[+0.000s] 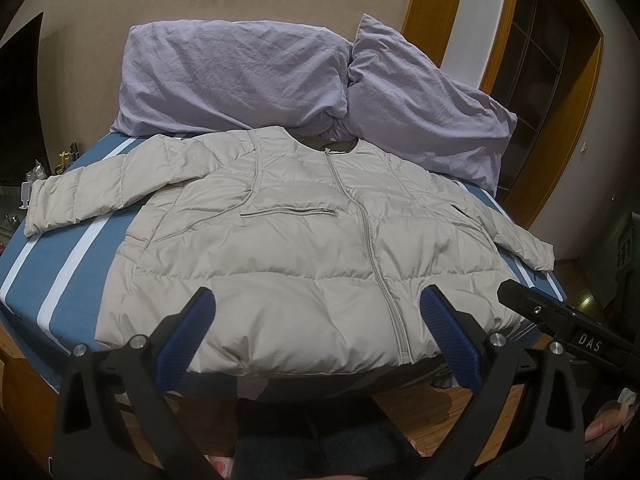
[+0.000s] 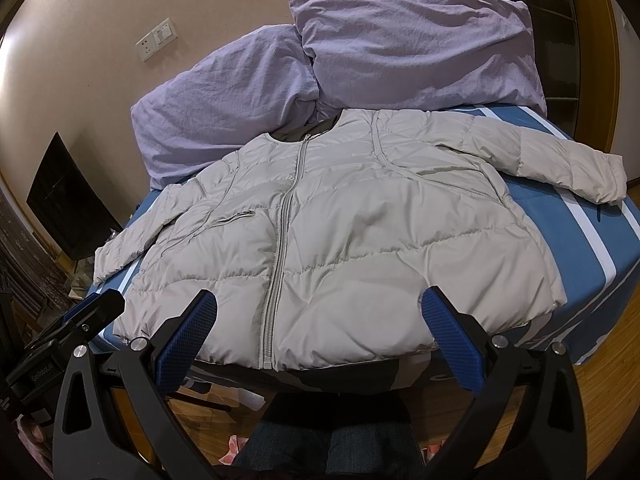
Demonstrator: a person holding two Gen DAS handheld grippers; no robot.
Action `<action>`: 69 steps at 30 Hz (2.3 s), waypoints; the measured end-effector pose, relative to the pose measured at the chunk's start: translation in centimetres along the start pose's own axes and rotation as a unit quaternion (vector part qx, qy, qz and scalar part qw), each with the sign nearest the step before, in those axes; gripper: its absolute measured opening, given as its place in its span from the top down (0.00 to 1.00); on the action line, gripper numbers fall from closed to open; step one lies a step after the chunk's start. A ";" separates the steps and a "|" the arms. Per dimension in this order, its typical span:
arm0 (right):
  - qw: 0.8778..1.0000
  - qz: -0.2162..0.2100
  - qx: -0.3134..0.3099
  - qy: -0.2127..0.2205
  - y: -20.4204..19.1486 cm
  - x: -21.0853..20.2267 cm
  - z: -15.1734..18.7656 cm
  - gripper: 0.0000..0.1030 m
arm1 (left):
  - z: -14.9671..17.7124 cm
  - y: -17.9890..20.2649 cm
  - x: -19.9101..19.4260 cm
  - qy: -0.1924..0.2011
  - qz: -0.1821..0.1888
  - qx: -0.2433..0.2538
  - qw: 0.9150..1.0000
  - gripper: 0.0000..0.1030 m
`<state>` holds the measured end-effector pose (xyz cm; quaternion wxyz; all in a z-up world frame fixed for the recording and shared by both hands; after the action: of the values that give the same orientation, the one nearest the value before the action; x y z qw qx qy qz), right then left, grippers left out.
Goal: Fold large clothes
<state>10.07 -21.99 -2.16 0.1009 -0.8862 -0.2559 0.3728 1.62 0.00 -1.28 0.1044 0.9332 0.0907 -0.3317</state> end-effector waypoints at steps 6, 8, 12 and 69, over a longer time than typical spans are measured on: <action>1.000 0.000 0.000 0.000 0.0 0.0 0.0 0.01 | 0.0 0.0 0.0 0.000 0.000 0.000 1.000 0.02; 1.000 0.000 0.000 0.000 0.0 0.0 0.0 0.01 | 0.0 0.0 0.0 0.000 0.000 0.000 1.000 0.02; 1.000 0.000 0.000 0.000 0.0 0.1 0.0 0.01 | 0.0 0.0 0.0 0.000 0.000 0.000 1.000 0.02; 0.992 0.093 0.086 0.010 10.9 2.7 -5.5 0.01 | -3.8 -2.9 8.2 -0.018 -0.064 0.006 0.998 0.02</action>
<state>19.71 -29.78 -3.98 0.1439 -0.8979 -0.1383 0.3924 9.44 4.52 -4.00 0.0789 0.9198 0.1468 -0.3552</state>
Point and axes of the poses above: each gripper's, at about its wrist camera, not at the fingertips, and x roughly the way its jaws point, y to its right, z to its underside, the point moved 2 cm from there along x, roughly the way its jaws point, and after that the axes turned 6 degrees about -z, right-handed, at the moved point
